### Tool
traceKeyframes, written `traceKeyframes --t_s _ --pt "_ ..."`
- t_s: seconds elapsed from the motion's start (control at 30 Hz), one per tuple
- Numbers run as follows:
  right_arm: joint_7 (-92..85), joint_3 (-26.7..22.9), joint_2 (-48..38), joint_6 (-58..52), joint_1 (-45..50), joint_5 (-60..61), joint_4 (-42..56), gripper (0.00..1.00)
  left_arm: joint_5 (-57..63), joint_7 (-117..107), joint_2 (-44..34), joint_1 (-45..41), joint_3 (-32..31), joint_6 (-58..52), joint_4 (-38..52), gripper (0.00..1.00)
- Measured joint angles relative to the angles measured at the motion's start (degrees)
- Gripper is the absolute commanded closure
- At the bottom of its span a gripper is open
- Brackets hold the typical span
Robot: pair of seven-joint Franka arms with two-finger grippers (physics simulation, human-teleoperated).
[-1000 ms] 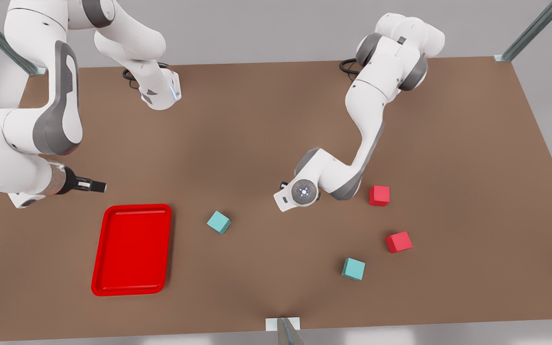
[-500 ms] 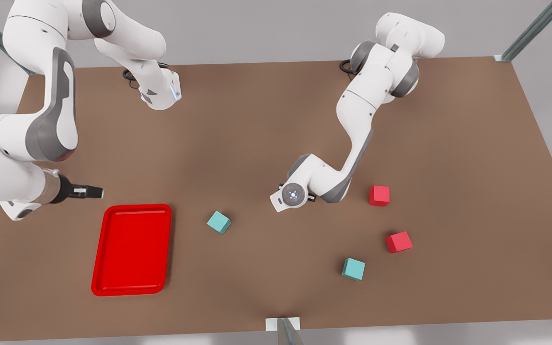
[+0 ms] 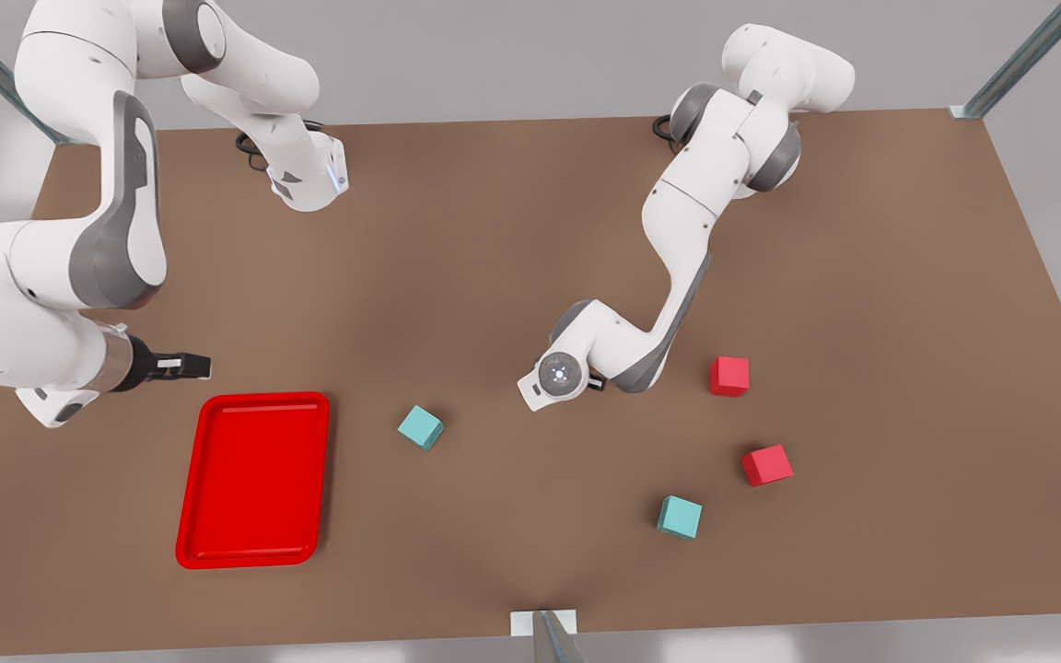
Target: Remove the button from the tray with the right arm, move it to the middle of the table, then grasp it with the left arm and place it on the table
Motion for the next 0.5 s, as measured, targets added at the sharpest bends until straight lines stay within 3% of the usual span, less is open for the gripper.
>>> traceKeyframes --t_s 0.5 --pt "-0.24 0.00 0.48 0.23 0.10 -0.22 -0.10 0.00 1.00 -2.97 -1.16 -0.83 0.00 1.94 -2.56 0.01"
